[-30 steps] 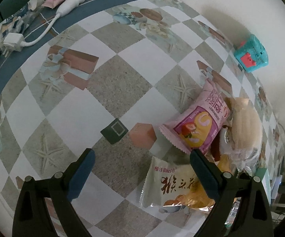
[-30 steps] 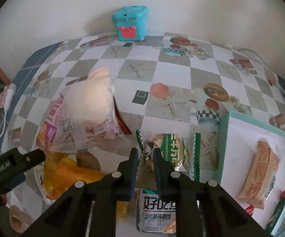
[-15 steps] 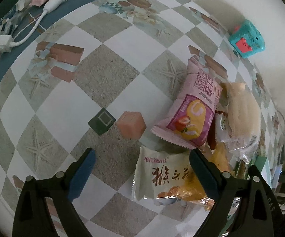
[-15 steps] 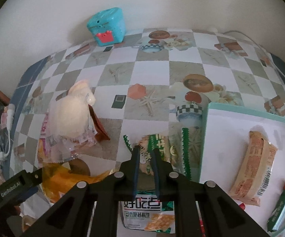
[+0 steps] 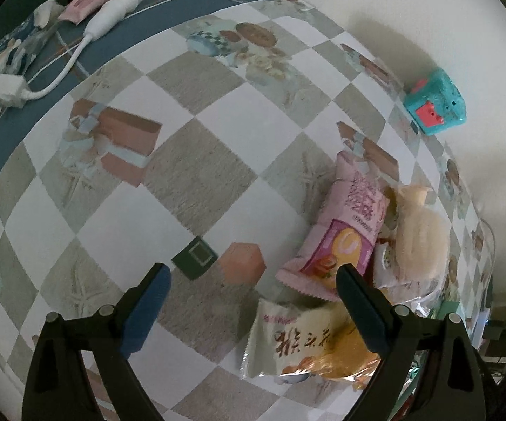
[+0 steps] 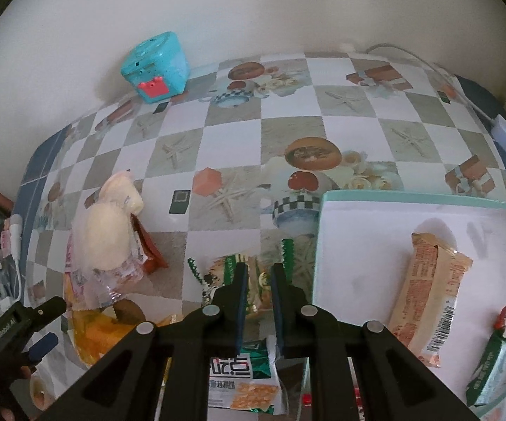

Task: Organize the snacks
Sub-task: 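Lift the green biscuit pack with the right tool while the left tool grasps the pink Swiss roll bag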

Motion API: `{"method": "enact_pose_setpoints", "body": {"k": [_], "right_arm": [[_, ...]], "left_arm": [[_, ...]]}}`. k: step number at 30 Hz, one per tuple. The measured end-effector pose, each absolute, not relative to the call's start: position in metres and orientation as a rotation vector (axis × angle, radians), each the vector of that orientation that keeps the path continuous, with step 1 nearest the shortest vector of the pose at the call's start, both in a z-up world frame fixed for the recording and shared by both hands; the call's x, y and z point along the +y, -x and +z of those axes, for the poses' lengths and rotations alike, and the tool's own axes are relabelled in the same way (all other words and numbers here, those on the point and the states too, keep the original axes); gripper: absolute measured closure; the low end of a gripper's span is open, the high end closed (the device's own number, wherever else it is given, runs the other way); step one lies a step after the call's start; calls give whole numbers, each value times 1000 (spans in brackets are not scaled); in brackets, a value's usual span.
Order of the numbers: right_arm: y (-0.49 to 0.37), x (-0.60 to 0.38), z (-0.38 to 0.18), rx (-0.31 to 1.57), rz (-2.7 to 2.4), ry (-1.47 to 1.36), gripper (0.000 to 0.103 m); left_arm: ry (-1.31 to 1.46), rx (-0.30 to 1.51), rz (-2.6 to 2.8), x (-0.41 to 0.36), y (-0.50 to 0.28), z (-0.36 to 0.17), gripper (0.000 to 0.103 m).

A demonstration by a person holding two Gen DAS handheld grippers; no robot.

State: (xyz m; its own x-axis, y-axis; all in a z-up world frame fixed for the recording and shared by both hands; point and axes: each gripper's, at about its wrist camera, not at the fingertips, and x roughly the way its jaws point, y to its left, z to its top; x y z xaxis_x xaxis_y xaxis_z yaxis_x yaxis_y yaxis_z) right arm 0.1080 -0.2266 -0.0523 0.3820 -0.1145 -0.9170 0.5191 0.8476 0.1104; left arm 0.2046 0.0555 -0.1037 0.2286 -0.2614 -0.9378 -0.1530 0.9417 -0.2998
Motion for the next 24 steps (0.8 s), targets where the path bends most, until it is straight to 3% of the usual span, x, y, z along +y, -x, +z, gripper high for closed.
{"method": "enact_pose_setpoints", "body": {"k": [4,8,12,14,19,24], "right_arm": [[-108,-230,-54,1126,-407,-436,85],[-108,-232,-58,1137,-410,-447,63],[-111,-230,-62,1146,-393,-448,52],[-113,-228,-66,1152,-381,-446,42],[-119,-215,-70,1163,-367,-383,32],[-123,-203,-75,1180,-377,-276,31]], "left_arm": [[307,1305,-114,39,-206,-94,7],[232,1270,-159,13,-212,-89,7],[180,1270,-179,-2,-214,-93,7],[166,1272,-178,0,-211,-95,7],[155,1280,-173,-3,-215,-103,7],[143,1288,-162,-6,-217,-110,7]]}}
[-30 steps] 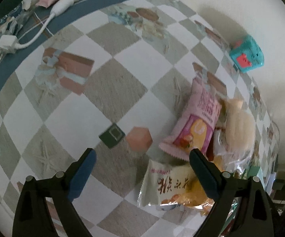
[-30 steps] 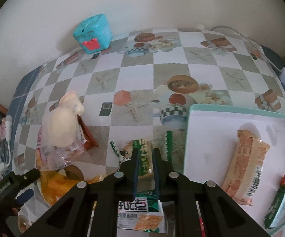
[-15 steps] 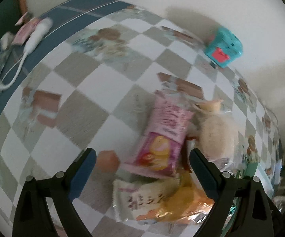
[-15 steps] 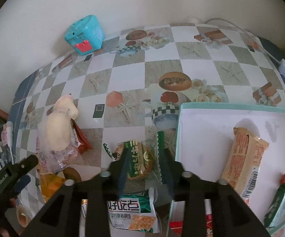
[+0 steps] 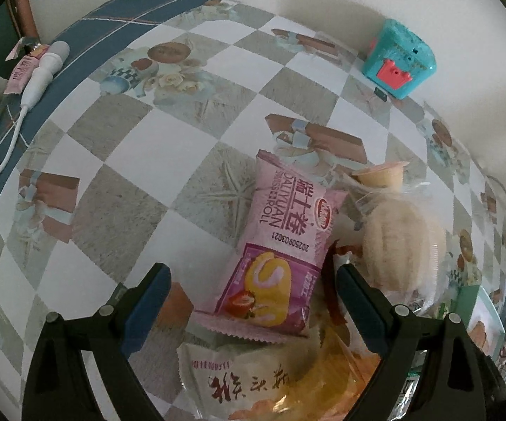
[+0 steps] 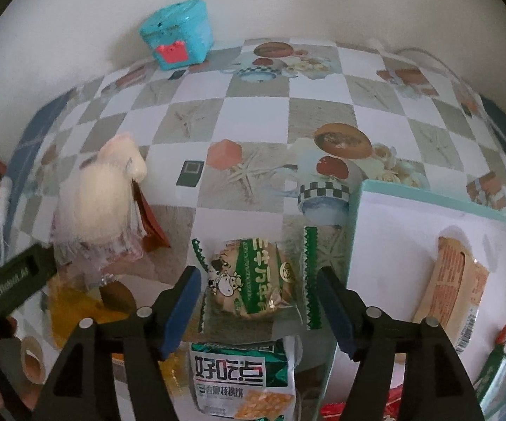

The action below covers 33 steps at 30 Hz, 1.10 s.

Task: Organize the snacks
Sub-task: 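Lift the green biscuit pack with the right tool while the left tool grasps the pink Swiss roll bag, then lift the pink Swiss roll bag with the left tool while the right tool holds the green pack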

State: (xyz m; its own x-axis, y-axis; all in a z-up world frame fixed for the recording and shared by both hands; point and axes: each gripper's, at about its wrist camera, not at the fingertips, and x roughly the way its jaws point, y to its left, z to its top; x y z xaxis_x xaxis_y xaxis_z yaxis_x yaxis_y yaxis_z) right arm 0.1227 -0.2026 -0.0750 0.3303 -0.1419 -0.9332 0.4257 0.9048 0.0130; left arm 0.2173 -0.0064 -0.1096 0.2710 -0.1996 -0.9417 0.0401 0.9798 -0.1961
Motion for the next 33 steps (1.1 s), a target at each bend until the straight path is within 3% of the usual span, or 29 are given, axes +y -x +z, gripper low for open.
{"method": "enact_pose_setpoints", "body": {"k": [4,11,19,30,33], "right_arm": [[-124,-197,-78,1189,-380,-210,31],[-126,-193,-80,1203,-361,-186,31],[-123,-201,-80,1200,-316,-302,31],[-125,-193,-86,1203,-333,-248,32],[-126,-189,-83,1187,-328,-232,45]], "left_arm": [[135,1279,-148,-12,-223,-112,13],[135,1280,-184,-23,-229,-110,46],[158,1303,-95,-6,-234,-111,46],[148,1294,-79,-14,-230,-111,45],[141,1291,-83,-18,-231,-110,45]]}}
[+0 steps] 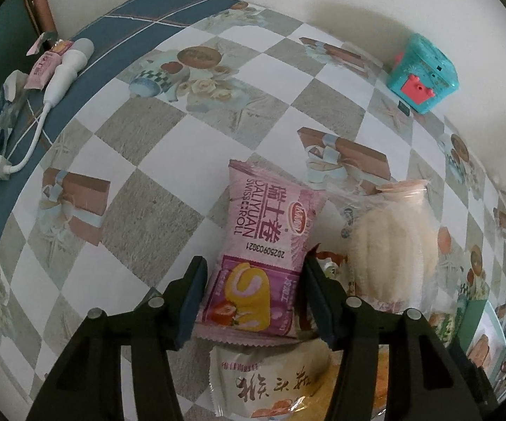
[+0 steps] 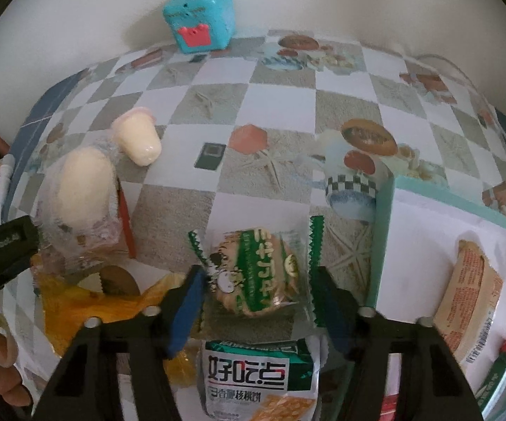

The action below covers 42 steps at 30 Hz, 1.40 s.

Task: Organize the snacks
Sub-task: 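Lift the pink Swiss roll bag with the left tool while the right tool holds the green pack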

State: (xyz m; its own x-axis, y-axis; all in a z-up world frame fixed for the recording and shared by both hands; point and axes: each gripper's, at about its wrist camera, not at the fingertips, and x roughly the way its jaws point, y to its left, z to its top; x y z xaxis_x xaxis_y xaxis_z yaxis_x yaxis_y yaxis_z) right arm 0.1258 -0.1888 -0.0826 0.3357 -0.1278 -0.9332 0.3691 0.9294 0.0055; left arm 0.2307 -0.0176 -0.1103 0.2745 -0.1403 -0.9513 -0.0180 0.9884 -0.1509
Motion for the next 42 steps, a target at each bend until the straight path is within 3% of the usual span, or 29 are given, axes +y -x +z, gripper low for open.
{"method": "enact_pose_setpoints", "body": {"k": [16,22,29,42], "right_arm": [[-123,-196,-78,1192,-355,-258,49],[-122,-197,-75,1179,-353,-259,49],[-118,-198,-59,1154,-352,-273,49],[-100,-197,-21,1105,-365,-303,49]], "left_arm": [[350,1341,-60,19,-228,-117,45],[307,1343,-50,17,-225,-112,45],[253,1342,-18,20,-222,-100,61],[288,1326,-34,34,-202,-72,62]]}}
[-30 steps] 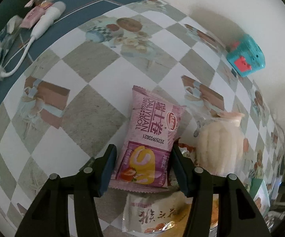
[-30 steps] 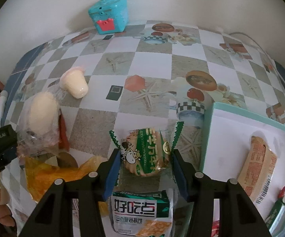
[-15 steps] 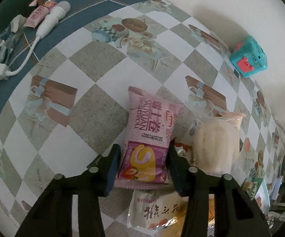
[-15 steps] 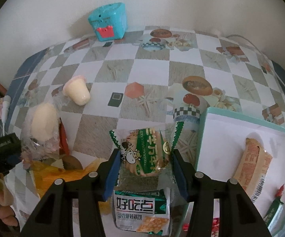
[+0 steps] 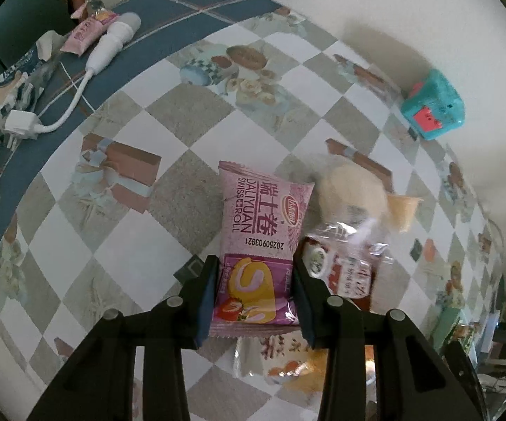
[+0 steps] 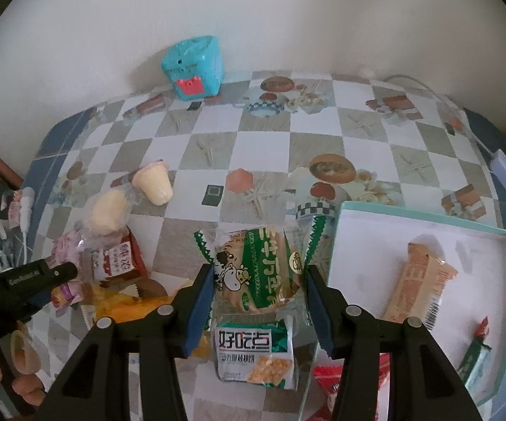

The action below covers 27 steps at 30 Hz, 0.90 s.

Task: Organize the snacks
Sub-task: 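Lift the pink Swiss roll bag with the left tool while the right tool holds the green pack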

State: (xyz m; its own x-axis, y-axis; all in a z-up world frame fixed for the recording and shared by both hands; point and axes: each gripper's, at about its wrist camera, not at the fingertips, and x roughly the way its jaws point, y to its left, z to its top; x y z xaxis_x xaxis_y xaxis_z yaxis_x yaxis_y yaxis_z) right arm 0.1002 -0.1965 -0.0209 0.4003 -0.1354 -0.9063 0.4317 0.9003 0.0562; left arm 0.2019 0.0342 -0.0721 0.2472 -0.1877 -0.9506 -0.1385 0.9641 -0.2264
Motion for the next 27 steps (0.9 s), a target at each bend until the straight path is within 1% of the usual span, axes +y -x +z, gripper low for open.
{"method": "enact_pose_setpoints", "body": {"k": [10,14,22,27], "right_arm": [[-64,-199,24,1046,-401,-327,49],[-45,-202,36,1027,-418,-342,49],[3,-217,27,1042,-473,-418,49],[30,-225,24,1030,-539,-431,49]], "left_arm": [[304,1256,-73,42,-168,-27,62],[305,1233,-87,44,-157,-17,62],[283,1197,-147,27,-130,3,62],[217,1174,-191,2,-112,14,62]]}}
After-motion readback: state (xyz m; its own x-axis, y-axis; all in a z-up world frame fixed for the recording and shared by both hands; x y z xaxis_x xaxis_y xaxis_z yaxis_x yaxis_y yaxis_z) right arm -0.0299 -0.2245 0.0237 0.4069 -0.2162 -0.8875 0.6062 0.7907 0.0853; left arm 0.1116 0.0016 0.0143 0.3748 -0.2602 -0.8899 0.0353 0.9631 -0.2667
